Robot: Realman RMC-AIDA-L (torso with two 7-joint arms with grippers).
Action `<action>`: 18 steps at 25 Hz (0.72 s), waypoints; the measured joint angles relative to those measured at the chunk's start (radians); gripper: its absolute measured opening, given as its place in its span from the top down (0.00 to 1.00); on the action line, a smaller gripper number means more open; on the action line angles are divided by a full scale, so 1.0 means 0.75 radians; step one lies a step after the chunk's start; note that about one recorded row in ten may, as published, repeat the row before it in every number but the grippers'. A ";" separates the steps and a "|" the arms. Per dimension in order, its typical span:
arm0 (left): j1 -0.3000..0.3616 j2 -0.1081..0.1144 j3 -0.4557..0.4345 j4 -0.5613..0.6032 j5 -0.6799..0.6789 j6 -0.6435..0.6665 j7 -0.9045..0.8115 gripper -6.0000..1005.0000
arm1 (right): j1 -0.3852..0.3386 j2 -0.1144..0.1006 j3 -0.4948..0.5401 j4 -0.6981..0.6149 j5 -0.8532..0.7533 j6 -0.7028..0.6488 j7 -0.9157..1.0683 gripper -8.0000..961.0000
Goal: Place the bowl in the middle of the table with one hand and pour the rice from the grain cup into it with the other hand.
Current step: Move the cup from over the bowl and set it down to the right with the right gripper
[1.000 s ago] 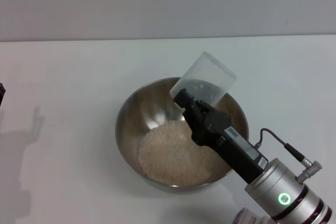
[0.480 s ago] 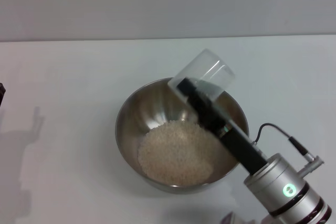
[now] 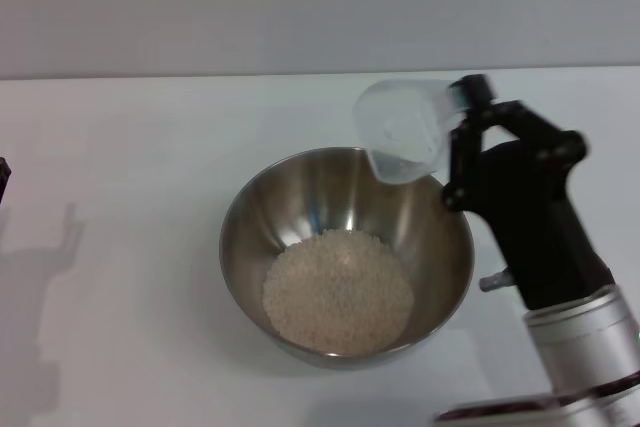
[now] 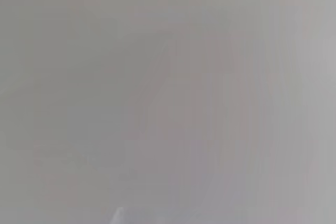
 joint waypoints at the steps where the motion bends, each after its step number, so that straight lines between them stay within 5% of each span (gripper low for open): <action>1: -0.001 0.000 0.000 0.000 0.000 0.000 0.000 0.17 | -0.018 -0.002 0.025 0.008 0.000 -0.002 0.141 0.98; 10: 0.000 0.000 0.012 0.004 0.000 -0.002 0.000 0.17 | -0.069 -0.014 0.139 -0.272 0.001 -0.086 1.420 0.98; 18: -0.004 0.000 0.014 0.012 0.000 -0.002 0.000 0.17 | -0.053 -0.010 0.156 -0.479 0.001 -0.090 1.864 0.98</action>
